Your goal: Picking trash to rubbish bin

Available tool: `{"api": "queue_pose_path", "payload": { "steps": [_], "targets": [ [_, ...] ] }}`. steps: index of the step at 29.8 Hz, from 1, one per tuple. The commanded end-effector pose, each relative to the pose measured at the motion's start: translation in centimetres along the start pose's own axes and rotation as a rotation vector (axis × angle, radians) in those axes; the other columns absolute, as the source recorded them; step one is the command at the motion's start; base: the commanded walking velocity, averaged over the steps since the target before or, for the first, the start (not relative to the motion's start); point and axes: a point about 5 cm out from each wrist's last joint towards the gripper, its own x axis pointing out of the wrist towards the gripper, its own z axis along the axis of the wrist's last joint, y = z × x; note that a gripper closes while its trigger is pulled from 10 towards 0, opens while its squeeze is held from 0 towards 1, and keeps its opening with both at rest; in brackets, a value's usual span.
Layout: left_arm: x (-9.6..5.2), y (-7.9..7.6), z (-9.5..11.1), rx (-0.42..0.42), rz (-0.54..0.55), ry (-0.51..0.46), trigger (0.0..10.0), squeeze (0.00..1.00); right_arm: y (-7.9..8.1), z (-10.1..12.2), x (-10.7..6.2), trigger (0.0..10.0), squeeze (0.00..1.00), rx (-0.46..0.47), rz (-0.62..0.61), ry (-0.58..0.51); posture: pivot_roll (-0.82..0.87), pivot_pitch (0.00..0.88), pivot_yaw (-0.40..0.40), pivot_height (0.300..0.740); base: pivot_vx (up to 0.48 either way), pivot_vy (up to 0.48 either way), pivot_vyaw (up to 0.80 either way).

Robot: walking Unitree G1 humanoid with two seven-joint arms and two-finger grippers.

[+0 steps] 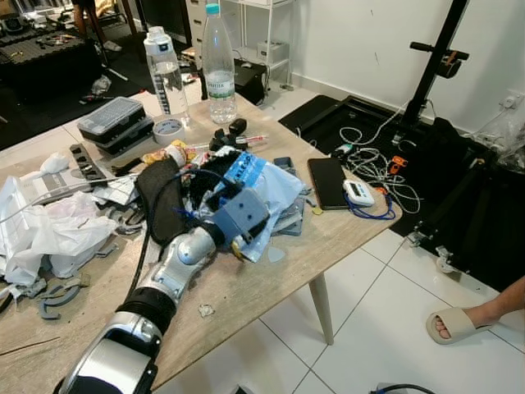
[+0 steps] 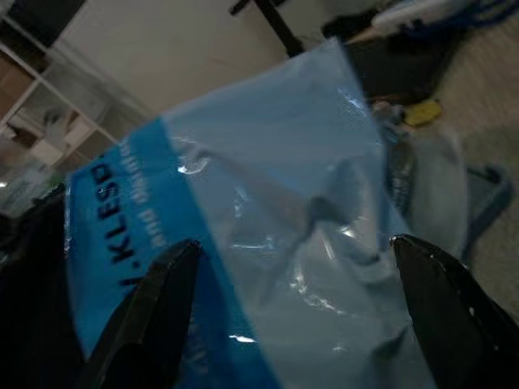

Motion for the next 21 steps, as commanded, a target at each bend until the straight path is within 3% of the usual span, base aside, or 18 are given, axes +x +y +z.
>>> {"api": "queue_pose_path", "payload": {
  "steps": [1,12,18,19,20,21],
  "targets": [
    [-0.3,-0.3,-0.7,0.021,-0.019,0.043,10.0,0.00,0.3,-0.5,0.0,10.0,0.00,0.002,0.004,0.013,-0.10,0.031,0.064,0.740,0.000,0.000,0.00],
    [0.2,-0.5,-1.2,0.141,0.030,0.158,10.0,0.00,0.2,-0.2,0.0,10.0,0.00,0.010,0.001,0.004,-0.11,0.029,0.066,0.740,0.000,0.000,0.00],
    [0.0,-0.4,-2.2,0.165,0.054,0.252,10.0,0.00,0.3,-0.2,0.0,10.0,0.00,0.012,0.002,0.005,-0.11,0.032,0.064,0.740,0.000,0.000,0.00],
    [-0.1,-0.4,-2.4,0.161,0.047,0.268,7.8,0.00,0.3,-0.3,0.0,10.0,0.00,0.012,0.003,0.006,-0.11,0.035,0.062,0.740,0.000,0.000,0.00],
    [-0.2,-0.5,-2.7,0.159,0.041,0.284,3.2,0.00,0.4,-0.3,0.0,10.0,0.00,0.012,0.003,0.007,-0.11,0.035,0.062,0.740,0.000,0.000,0.00],
    [-0.3,-0.5,-2.9,0.158,0.038,0.297,0.0,0.00,0.4,-0.3,0.0,10.0,0.00,0.012,0.003,0.008,-0.11,0.035,0.062,0.740,0.000,0.000,0.00]
  ]
}}
